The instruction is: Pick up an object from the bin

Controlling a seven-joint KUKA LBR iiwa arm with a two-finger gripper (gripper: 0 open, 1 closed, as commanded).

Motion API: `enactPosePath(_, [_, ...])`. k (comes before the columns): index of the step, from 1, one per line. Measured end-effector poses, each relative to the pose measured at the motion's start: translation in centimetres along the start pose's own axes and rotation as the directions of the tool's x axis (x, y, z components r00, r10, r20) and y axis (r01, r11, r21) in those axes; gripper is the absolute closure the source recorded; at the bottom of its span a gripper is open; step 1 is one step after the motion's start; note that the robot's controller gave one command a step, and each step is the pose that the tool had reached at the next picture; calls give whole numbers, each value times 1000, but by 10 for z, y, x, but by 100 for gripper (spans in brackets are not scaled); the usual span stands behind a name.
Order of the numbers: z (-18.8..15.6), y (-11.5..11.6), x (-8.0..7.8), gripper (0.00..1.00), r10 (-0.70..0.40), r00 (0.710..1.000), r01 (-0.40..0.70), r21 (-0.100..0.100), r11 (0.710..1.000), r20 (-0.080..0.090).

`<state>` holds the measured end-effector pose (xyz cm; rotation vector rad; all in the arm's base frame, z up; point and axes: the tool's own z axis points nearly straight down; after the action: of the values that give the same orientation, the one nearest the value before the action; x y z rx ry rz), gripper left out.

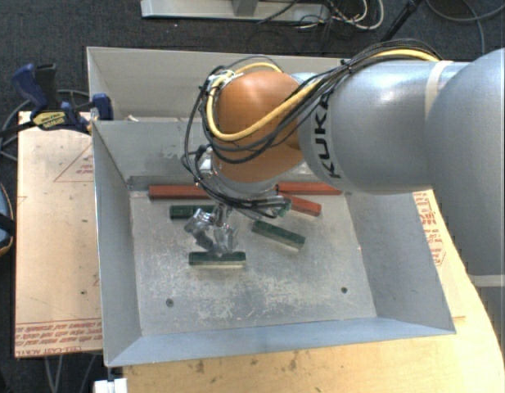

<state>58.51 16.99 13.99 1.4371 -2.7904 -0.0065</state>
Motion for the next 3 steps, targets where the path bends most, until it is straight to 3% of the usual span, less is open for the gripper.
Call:
enactPosePath(1, [-3, -2, 0, 0, 4, 1000, -4, 4, 1000, 4])
enactPosePath(2, [75, -5, 8, 0, 28, 1000, -28, 0, 1000, -2])
enactPosePath(3, [69, -7, 6, 100, 30, 1000, -30, 5, 1000, 5])
